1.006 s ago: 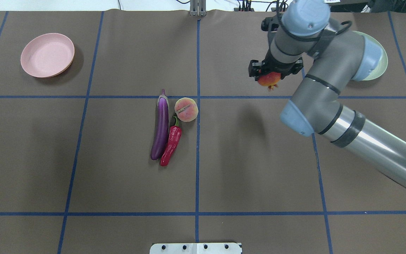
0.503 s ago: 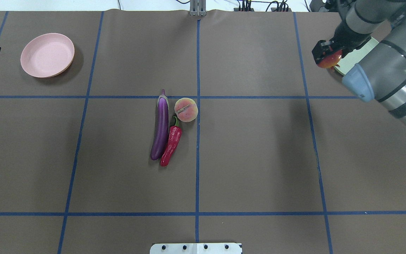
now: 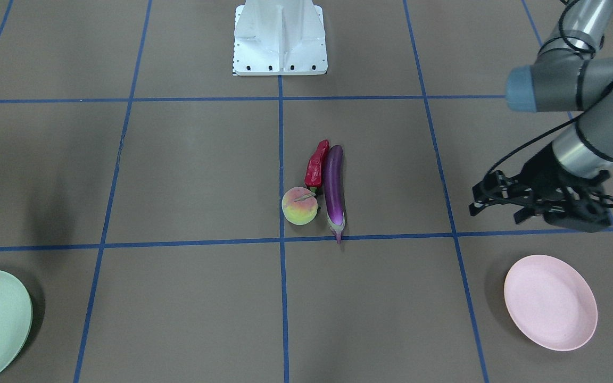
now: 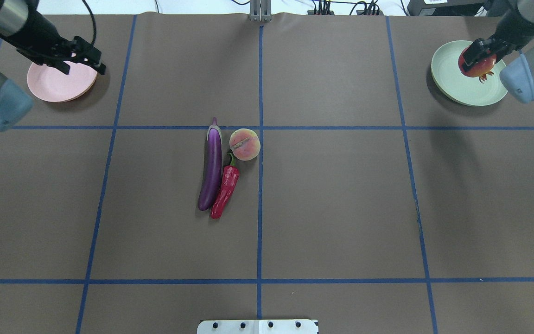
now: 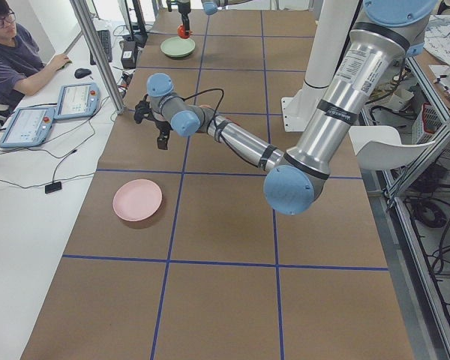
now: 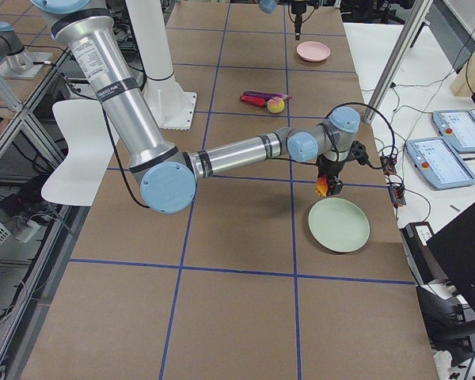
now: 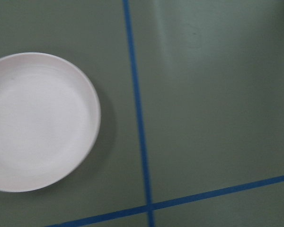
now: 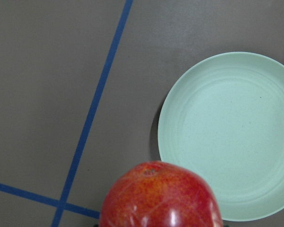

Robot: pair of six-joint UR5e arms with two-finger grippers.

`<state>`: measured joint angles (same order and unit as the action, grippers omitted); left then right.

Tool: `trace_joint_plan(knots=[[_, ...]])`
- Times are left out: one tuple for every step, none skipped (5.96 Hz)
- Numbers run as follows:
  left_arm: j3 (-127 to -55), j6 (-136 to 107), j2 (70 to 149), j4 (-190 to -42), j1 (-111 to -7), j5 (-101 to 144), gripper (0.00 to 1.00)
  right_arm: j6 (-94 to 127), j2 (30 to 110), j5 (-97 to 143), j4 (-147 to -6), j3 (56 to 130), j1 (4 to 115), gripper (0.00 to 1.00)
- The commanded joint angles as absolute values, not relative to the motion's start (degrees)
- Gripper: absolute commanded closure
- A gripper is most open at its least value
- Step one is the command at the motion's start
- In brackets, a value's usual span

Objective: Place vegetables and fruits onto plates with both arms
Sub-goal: 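Carry the pomegranate to the green plate with right gripper while left arm moves, then release the pomegranate on the green plate while left gripper reaches for eggplant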

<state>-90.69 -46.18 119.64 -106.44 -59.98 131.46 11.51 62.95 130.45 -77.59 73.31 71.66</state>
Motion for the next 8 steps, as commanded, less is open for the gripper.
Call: trace_joint_plan(knots=[[-90.5, -58.6, 126.5, -106.2, -50.6, 124.2, 0.0, 9.1, 60.9, 131.6, -68.2, 60.5, 72.9, 1.0], [-89.0, -62.5, 129.7, -105.6, -45.2, 118.8, 0.0, 9.1, 60.1, 131.0, -62.3, 53.8, 72.9, 1.0], [-84.6, -66.7, 136.2, -103.6, -42.9, 116.6, 0.0, 9.1, 58.8, 129.3, -58.5, 49.0, 72.8, 1.0], [-80.9, -69.4, 142.2, -99.7, -40.1, 113.4, 0.0, 9.3, 55.7, 126.7, -58.4, 44.6, 72.4, 0.94], [-76.9, -72.7, 146.5, -98.9, -36.9, 109.8, 0.0, 9.9, 54.5, 126.4, -57.6, 43.1, 72.4, 0.21], [-74.5, -73.8, 147.9, -98.9, -34.0, 106.6, 0.0, 11.8, 54.4, 126.6, -56.7, 43.2, 72.5, 0.0], [-74.3, -73.6, 147.5, -98.8, -33.3, 105.2, 0.0, 12.9, 54.5, 126.6, -56.7, 44.3, 72.5, 0.0], [-74.4, -73.2, 147.0, -98.4, -33.8, 105.3, 0.0, 13.5, 54.7, 126.8, -56.8, 45.5, 72.7, 0.0]])
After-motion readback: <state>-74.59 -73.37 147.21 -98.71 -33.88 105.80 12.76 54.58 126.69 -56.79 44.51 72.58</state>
